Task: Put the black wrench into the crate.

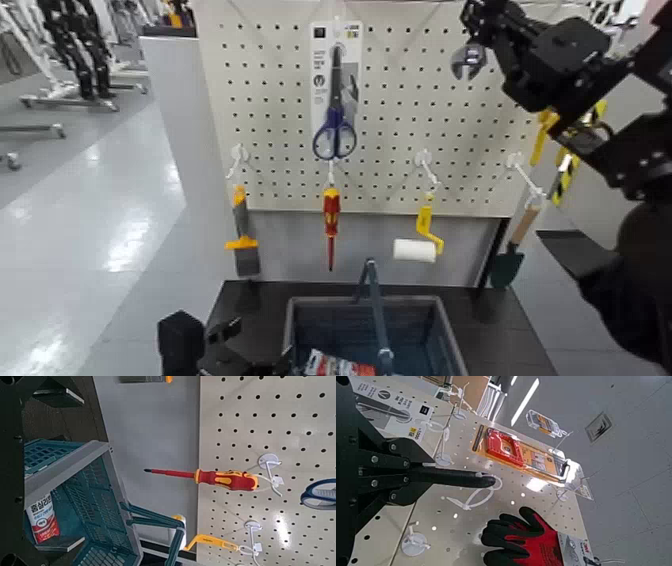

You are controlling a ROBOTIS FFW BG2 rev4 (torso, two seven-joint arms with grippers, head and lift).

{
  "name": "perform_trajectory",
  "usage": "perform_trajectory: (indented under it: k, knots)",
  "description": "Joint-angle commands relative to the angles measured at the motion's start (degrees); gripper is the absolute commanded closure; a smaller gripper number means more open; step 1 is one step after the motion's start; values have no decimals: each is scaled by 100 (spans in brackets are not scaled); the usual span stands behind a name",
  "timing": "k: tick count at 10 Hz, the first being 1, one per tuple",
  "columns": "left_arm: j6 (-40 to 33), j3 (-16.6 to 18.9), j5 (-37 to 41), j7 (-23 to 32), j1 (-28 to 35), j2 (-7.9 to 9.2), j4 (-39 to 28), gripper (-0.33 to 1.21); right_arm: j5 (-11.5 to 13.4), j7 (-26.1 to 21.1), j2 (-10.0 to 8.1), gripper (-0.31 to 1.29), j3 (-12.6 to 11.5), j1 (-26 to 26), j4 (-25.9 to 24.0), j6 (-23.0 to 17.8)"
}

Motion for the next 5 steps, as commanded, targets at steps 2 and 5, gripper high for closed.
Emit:
perform_trajectory:
  k: [2, 5]
  knots:
    - [9, -8, 0, 0, 0, 0, 0, 10, -247, -237, 260, 115, -70, 827, -77, 220]
    - [18, -8, 0, -26, 0, 0, -9, 10, -589, -272, 348, 115, -149, 1530, 213, 598]
